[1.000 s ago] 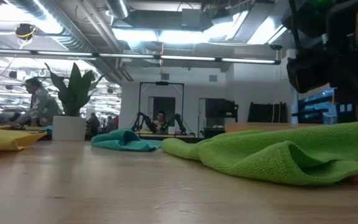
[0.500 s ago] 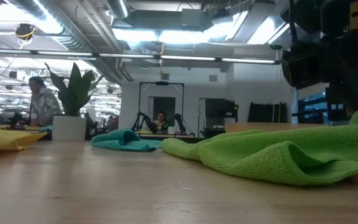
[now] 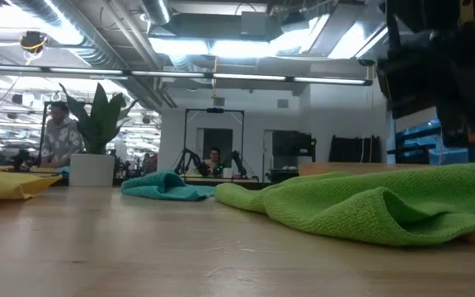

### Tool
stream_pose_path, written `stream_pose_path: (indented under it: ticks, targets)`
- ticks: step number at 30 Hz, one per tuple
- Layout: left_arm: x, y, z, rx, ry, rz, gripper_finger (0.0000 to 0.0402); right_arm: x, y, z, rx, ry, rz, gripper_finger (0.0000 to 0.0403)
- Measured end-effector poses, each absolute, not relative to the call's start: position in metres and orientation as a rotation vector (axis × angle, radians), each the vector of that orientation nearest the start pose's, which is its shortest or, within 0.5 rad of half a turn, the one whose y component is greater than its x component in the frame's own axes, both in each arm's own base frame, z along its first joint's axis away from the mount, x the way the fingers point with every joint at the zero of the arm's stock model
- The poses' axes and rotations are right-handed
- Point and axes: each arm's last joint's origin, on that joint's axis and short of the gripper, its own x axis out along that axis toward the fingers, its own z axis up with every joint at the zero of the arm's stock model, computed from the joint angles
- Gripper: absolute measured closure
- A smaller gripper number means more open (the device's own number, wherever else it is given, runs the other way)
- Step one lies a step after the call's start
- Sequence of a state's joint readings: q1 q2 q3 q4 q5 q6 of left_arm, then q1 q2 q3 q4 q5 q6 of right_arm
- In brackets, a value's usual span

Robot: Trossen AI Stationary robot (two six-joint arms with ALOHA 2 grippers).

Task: Roll microfiber towels into tight, uniform cylinder then place into a basket
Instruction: Fold the green towel

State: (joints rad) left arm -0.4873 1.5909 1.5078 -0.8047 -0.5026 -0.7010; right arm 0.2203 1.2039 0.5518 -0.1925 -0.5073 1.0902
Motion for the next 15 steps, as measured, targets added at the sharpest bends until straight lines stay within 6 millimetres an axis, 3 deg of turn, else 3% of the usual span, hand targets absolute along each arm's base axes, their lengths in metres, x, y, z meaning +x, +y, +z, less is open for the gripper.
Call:
stream_pose_path:
  ticks: [8,15]
  targets:
    - [0.301,-0.144,0.335,-0.242,0.725,0.280,0.0319,0.195,0.054,0.216,1.031,0.878,0.154,0.0279]
    - [0.303,-0.145,0.333,-0.238,0.729,0.280,0.0319,0.190,0.056,0.256,0.803,0.605,0.235,0.0279]
